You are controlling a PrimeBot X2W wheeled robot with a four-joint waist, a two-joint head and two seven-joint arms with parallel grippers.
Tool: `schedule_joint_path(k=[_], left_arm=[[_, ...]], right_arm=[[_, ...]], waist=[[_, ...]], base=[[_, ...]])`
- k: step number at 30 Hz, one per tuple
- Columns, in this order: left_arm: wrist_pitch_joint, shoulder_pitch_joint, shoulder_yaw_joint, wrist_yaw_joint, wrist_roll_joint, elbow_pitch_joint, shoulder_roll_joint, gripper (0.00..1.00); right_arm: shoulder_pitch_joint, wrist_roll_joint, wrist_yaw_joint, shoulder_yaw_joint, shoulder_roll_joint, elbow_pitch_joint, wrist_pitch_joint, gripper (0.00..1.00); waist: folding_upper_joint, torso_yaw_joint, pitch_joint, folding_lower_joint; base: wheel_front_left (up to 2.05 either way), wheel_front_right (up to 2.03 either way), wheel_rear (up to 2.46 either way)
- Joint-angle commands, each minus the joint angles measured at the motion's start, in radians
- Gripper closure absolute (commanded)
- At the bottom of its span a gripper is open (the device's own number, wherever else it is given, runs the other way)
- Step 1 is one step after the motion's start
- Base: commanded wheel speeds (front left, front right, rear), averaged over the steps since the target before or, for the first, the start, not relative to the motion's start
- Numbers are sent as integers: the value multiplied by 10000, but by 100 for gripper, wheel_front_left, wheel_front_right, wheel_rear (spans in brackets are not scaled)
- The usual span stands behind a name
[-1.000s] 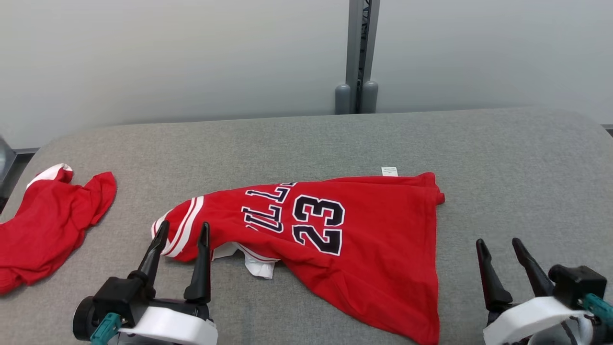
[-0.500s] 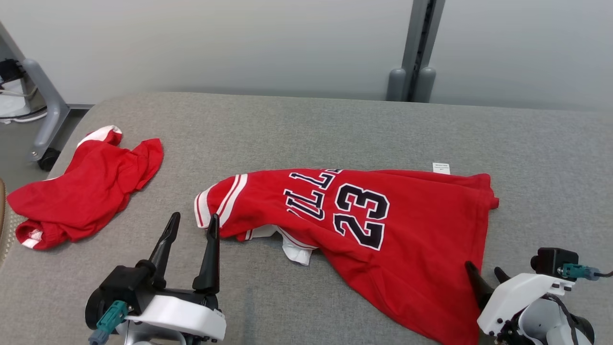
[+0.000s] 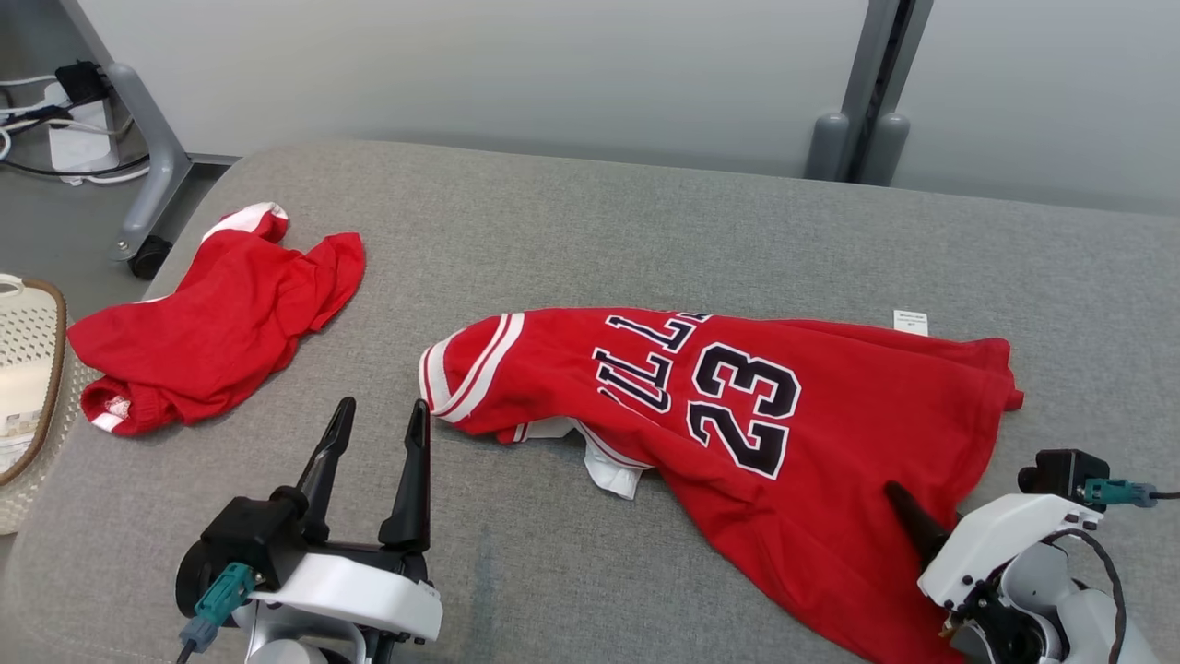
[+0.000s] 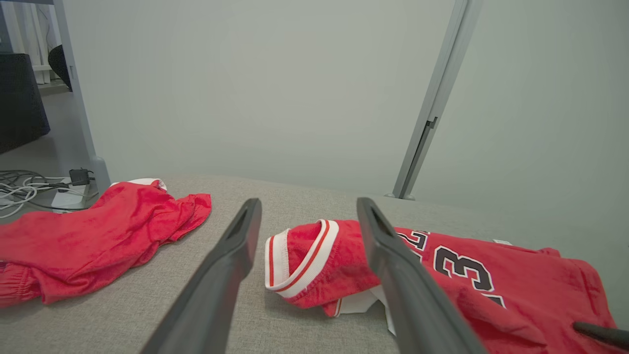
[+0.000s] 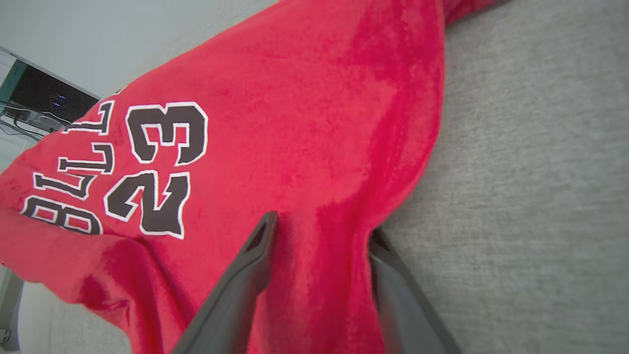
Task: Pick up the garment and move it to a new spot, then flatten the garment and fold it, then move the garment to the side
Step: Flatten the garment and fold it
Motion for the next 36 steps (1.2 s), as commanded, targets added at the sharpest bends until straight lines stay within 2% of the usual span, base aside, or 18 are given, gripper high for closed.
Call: schedule_joint_path(k=[1, 7, 11, 17, 24, 27, 29, 36], left_arm=[[-61, -239, 21, -47, -57, 25, -2, 0], [-117, -248, 36, -65, -77, 126, 23, 0], [-165, -389, 48, -70, -83, 43, 22, 0], [-196, -746, -156, -211, -30, -8, -69, 0], [-207, -1293, -362, -379, 27, 119, -182, 0], [-231, -1427, -402, -386, 31, 225, -205, 0], [-240, -1467, -411, -404, 25, 312, -218, 0], [-253, -1371, -452, -415, -43, 638, -182, 0]], right_arm=[[-23, 80, 2, 22, 68, 264, 9, 100], [-484, 366, 2, -17, 32, 419, -344, 100], [-1094, 741, 9, -100, -97, 21, -61, 100], [-2293, 878, 9, -371, -753, -244, 662, 100], [-3625, 656, 9, -1070, -1743, 351, 1059, 100], [-4079, 588, 9, -1299, -1957, 812, 1113, 100], [-4304, 537, 9, -1340, -2019, 1108, 1073, 0], [-4123, 659, 9, -892, -1790, 1306, 518, 0]], waist=[[-1, 72, 29, 0], [-1, 254, 59, 0], [-1, 273, 283, 0], [-1, 432, 866, 0], [-1, 889, 1644, 0], [-1, 964, 1798, 0], [-1, 937, 1810, 0], [-1, 413, 1164, 0]], base=[[0, 0, 0], [0, 0, 0], [0, 0, 0], [0, 0, 0], [0, 0, 0], [0, 0, 0], [0, 0, 0], [0, 0, 0]])
